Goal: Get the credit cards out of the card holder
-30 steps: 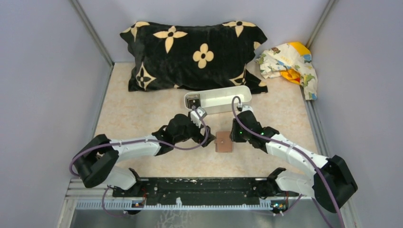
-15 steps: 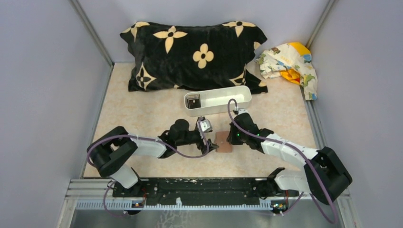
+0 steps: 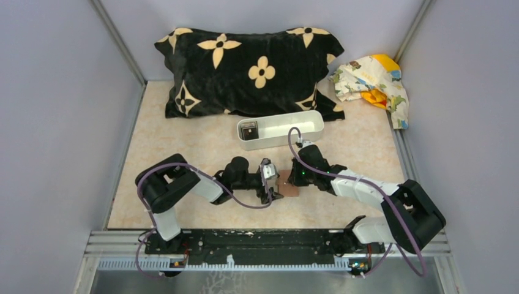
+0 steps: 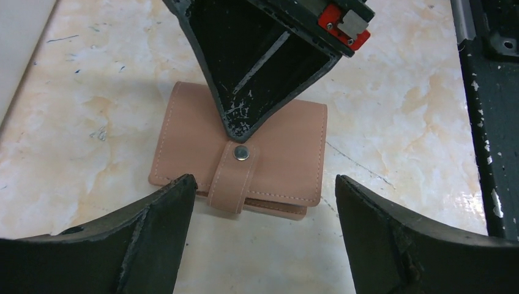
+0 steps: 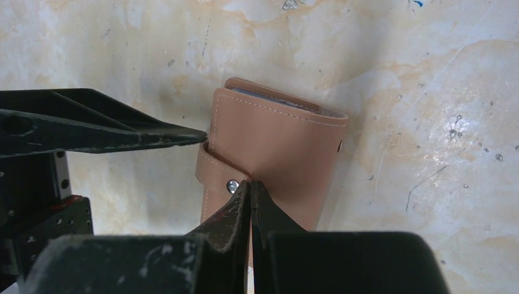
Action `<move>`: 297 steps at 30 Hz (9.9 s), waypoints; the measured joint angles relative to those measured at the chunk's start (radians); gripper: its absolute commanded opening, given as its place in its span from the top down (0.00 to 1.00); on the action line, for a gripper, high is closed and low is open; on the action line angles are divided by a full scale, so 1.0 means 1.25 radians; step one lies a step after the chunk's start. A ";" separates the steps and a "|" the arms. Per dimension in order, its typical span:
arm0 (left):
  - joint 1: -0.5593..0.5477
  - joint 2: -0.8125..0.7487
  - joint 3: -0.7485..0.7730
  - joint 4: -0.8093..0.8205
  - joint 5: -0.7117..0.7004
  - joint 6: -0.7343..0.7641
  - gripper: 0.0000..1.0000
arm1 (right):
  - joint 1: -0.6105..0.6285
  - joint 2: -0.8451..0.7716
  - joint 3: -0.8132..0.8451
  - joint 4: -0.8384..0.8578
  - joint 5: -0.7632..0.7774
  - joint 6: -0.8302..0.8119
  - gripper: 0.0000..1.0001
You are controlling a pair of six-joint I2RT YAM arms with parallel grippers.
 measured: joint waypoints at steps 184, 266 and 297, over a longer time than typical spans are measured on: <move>-0.004 -0.339 -0.049 -0.514 -0.455 -0.644 0.10 | 0.293 0.084 0.242 -0.210 0.378 0.084 1.00; -0.008 -0.208 0.030 -0.385 -0.232 -0.651 1.00 | 0.234 -0.142 0.031 -0.207 0.351 0.152 1.00; -0.095 0.034 0.248 -0.349 -0.171 -0.684 0.32 | 0.204 -0.368 0.002 -0.349 0.380 0.158 0.78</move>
